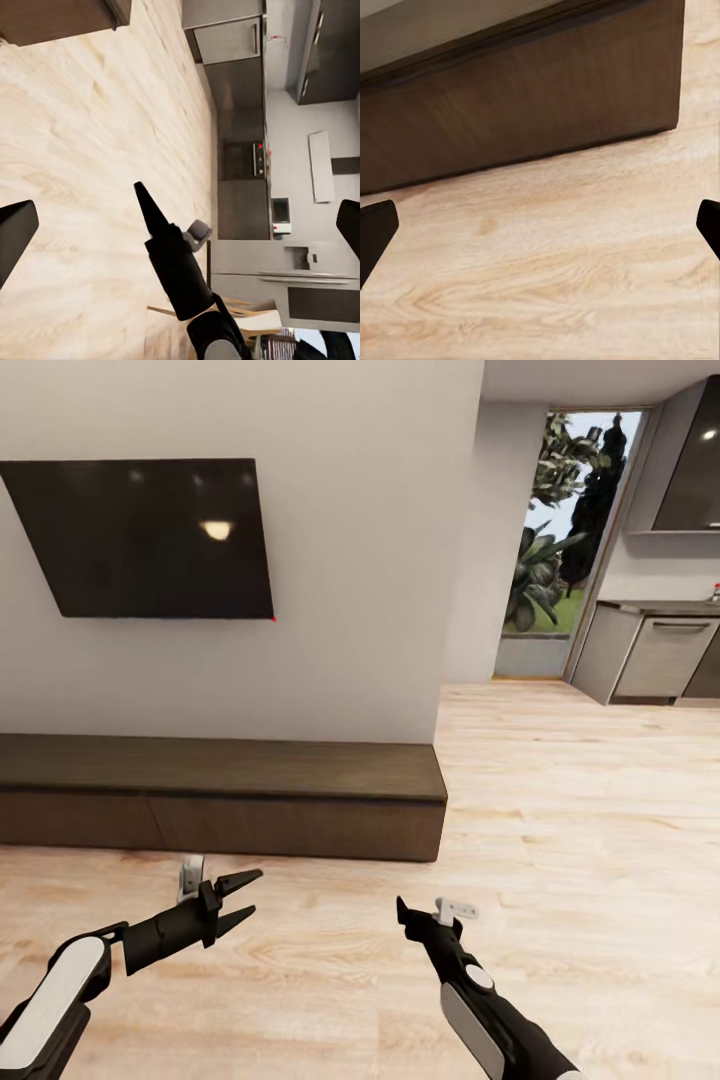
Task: Place each of the two pumpkins and all three candles from the living room inside a cabinet in the living room (use any cabinet), then make sure every cabinet is closed, and position the cauldron so it is next to a table in the living room.
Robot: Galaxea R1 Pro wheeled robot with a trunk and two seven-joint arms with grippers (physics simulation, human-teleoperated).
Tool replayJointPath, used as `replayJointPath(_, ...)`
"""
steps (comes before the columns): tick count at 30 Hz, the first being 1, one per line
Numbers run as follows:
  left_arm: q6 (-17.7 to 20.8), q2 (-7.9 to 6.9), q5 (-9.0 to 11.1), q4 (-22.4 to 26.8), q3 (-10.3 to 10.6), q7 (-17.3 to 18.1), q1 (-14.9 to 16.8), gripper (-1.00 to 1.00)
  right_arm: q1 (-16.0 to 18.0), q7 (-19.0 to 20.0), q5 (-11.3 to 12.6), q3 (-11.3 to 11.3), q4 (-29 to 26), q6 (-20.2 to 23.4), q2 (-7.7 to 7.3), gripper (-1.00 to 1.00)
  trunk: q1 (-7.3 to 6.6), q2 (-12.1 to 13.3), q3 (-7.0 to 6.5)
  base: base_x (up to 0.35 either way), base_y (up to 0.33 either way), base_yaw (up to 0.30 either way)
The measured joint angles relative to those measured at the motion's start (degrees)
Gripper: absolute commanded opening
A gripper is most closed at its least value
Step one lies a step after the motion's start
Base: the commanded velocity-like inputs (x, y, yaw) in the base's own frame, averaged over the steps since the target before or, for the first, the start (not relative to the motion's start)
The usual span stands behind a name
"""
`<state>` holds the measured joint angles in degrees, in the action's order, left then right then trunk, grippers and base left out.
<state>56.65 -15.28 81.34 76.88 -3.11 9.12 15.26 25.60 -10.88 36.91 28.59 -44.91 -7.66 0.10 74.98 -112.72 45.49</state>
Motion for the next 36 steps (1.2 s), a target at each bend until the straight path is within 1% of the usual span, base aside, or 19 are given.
replayJointPath(1,0.0,0.02,0.0,0.0,0.0,0.0,0.0,1.00,0.0,0.0,0.9,0.0,0.0,0.1,-0.02,1.00,0.22,-0.4,0.18,0.000,0.000,0.000)
replayJointPath(4,0.0,0.06,0.0,0.0,0.0,0.1,0.0,1.00,0.0,0.8,5.2,0.2,-0.7,0.5,-0.08,1.00,0.88,-1.6,0.72,0.000,0.000,0.000)
replayJointPath(5,0.0,0.06,0.0,0.0,0.0,0.1,0.0,1.00,0.0,1.6,6.0,0.3,-0.7,0.5,-0.07,1.00,1.10,-2.0,0.90,0.000,0.000,0.000)
replayJointPath(7,0.0,0.06,0.0,0.0,0.0,0.5,0.0,1.00,0.0,3.2,6.6,0.2,-0.6,0.5,-0.09,1.00,1.54,-2.8,1.26,0.000,0.000,0.000)
replayJointPath(9,0.0,0.07,0.0,0.0,0.1,1.7,0.0,1.00,0.0,4.9,7.2,0.1,-0.4,0.3,-0.08,1.00,1.98,-3.6,1.62,0.000,0.000,0.000)
replayJointPath(13,0.0,0.07,0.0,0.0,0.7,2.8,0.0,1.00,0.0,5.5,7.5,0.0,-0.2,0.2,-0.06,1.00,2.86,-5.2,2.33,0.000,0.000,0.000)
replayJointPath(17,0.0,0.07,0.0,0.0,0.8,3.1,0.0,1.00,0.0,5.5,7.8,-0.4,-0.2,0.1,0.01,1.00,3.73,-6.8,3.05,0.000,0.000,0.000)
replayJointPath(19,0.0,0.07,0.0,0.0,0.9,3.2,0.0,1.00,0.0,5.4,8.1,-1.4,-0.2,0.2,0.02,1.00,4.17,-7.6,3.41,0.000,0.000,0.000)
replayJointPath(21,0.0,0.15,0.0,0.0,1.1,3.2,0.0,1.00,0.0,5.4,8.3,-2.9,-0.2,0.4,-0.02,1.00,4.61,-8.4,3.77,0.000,0.000,0.000)
replayJointPath(22,0.0,0.20,0.0,0.0,1.7,3.2,0.0,1.00,0.0,5.4,8.3,-3.6,-0.2,0.4,-0.04,1.00,4.83,-8.8,3.95,0.000,0.000,0.000)
replayJointPath(24,0.0,0.23,0.0,0.0,2.5,3.2,0.0,1.00,0.0,5.4,8.4,-4.1,-0.2,0.4,-0.05,1.00,5.27,-9.6,4.31,0.000,0.000,0.000)
replayJointPath(28,0.1,0.20,-0.1,0.0,3.0,3.2,0.0,1.00,0.0,5.7,8.6,-4.3,-0.7,0.8,-0.11,1.00,6.15,-11.2,5.03,0.000,0.000,0.000)
replayJointPath(32,0.1,0.18,-0.1,0.0,3.1,3.2,0.0,1.00,0.0,6.4,8.6,-4.4,-1.7,2.9,-0.12,1.00,7.03,-12.8,5.74,0.000,0.000,0.000)
replayJointPath(36,0.1,0.13,-0.1,0.0,3.1,3.2,0.0,1.00,0.0,6.9,8.6,-4.4,-1.9,3.7,-0.06,1.00,7.91,-14.4,6.46,0.000,0.000,0.000)
